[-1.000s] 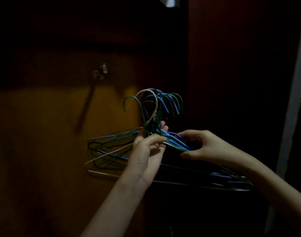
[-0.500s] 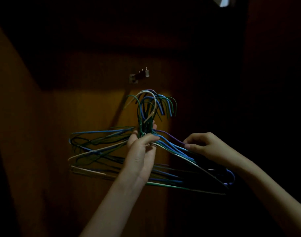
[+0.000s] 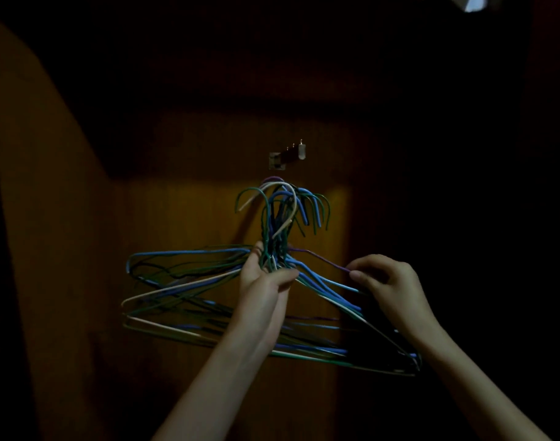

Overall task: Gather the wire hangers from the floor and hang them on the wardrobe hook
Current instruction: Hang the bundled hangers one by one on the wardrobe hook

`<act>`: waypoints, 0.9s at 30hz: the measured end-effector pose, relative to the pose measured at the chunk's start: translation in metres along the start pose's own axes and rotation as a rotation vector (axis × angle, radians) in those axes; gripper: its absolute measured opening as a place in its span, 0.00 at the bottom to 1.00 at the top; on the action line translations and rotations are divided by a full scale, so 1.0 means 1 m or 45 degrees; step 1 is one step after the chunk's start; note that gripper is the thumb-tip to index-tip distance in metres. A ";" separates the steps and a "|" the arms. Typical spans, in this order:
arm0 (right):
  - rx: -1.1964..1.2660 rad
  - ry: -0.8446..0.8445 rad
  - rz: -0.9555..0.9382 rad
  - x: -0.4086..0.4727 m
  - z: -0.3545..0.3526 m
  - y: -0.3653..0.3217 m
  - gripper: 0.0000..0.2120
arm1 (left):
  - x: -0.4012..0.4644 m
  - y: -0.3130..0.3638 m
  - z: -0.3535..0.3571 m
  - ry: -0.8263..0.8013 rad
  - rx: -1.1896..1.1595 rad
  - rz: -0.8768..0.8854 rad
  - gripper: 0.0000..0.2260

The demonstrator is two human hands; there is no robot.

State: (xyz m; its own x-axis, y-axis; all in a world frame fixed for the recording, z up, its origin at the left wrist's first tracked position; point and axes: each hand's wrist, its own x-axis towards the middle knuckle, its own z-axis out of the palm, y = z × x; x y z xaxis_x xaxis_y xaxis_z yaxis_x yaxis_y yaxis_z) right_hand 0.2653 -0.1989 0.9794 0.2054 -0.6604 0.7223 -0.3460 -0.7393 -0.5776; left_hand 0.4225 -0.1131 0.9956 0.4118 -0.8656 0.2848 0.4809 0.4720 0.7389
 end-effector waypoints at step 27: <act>0.091 0.267 0.010 0.163 0.044 0.057 0.05 | 0.073 0.019 -0.030 -0.010 0.167 0.263 0.22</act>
State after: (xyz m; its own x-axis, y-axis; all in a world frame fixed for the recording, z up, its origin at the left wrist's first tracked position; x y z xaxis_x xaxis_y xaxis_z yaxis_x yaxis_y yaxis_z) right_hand 0.3194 -0.3547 1.0472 0.0059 -0.6299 0.7766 -0.2797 -0.7467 -0.6035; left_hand 0.4849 -0.1620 1.0124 0.4848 -0.7543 0.4428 0.2821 0.6140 0.7371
